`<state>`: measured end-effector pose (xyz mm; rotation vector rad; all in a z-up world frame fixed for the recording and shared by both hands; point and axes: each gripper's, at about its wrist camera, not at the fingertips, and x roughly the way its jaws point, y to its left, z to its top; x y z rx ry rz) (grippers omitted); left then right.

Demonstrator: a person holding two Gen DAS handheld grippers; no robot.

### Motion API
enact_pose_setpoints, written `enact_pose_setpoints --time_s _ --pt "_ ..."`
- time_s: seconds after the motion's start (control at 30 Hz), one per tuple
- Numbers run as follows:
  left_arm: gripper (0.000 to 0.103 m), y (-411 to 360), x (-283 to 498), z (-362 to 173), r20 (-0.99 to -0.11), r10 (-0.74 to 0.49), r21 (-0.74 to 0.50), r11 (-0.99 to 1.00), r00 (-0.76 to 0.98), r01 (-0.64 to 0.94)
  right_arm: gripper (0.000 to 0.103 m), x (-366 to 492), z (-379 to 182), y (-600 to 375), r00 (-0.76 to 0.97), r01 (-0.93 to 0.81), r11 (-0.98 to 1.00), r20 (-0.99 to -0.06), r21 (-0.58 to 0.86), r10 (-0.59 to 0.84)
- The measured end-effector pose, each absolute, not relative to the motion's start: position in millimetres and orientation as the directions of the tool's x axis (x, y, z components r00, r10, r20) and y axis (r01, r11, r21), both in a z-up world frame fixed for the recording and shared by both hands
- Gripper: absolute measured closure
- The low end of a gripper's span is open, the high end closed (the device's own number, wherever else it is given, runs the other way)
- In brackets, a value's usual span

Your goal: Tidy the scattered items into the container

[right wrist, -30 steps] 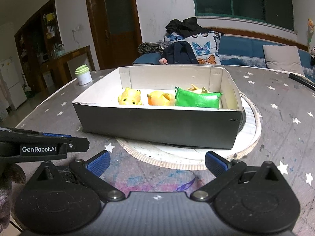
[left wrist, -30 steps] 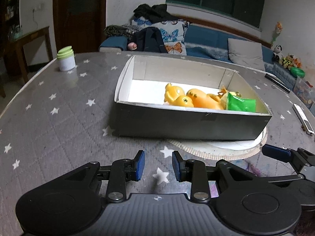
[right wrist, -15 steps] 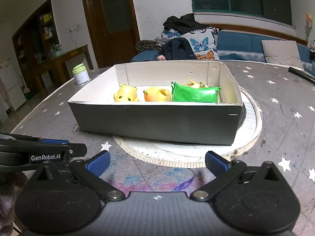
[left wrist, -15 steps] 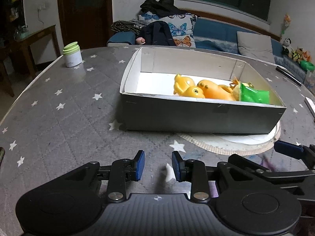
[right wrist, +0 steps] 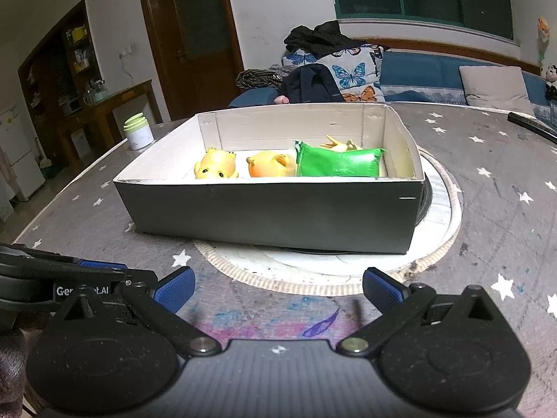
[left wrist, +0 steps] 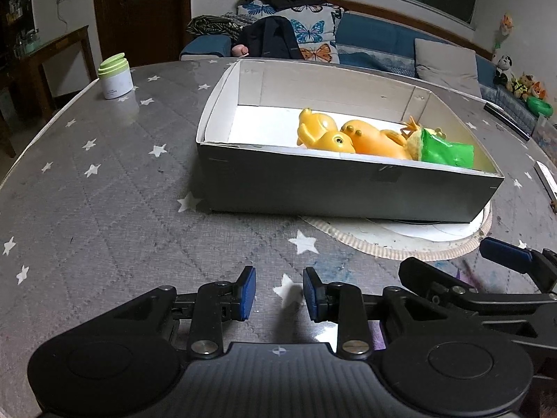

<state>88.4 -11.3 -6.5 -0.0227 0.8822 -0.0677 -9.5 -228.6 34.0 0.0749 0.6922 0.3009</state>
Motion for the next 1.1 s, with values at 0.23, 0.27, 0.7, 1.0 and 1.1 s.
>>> enact_pose_setpoints --time_s 0.23,0.27,0.7,1.0,1.1 --pt "0.072 -12.2 88.8 -6.0 -0.768 -0.075 -0.05 0.997 0.636 0.057 0.0 -9.5 34.5 -228.7 0.73 -0.246 0.955 -0.617 0.164 0.294" --pt "0.072 -12.5 88.8 -5.9 -0.767 -0.074 -0.048 0.997 0.637 0.058 0.0 -9.6 34.6 -228.6 0.731 -0.246 0.955 -0.617 0.163 0.293" --pt "0.072 -13.3 90.2 -3.3 -0.759 -0.083 -0.054 0.996 0.646 0.065 0.0 -9.0 39.2 -229.3 0.737 -0.239 0.958 -0.613 0.157 0.285" --pt "0.072 -14.6 92.1 -2.8 -0.755 -0.082 -0.047 0.996 0.651 0.071 0.0 -7.2 39.7 -229.4 0.736 -0.235 0.959 -0.617 0.156 0.28" --pt "0.072 -13.4 92.6 -2.6 -0.754 -0.088 -0.057 0.996 0.651 0.069 0.0 -6.5 39.2 -229.8 0.735 -0.235 0.959 -0.617 0.156 0.281"
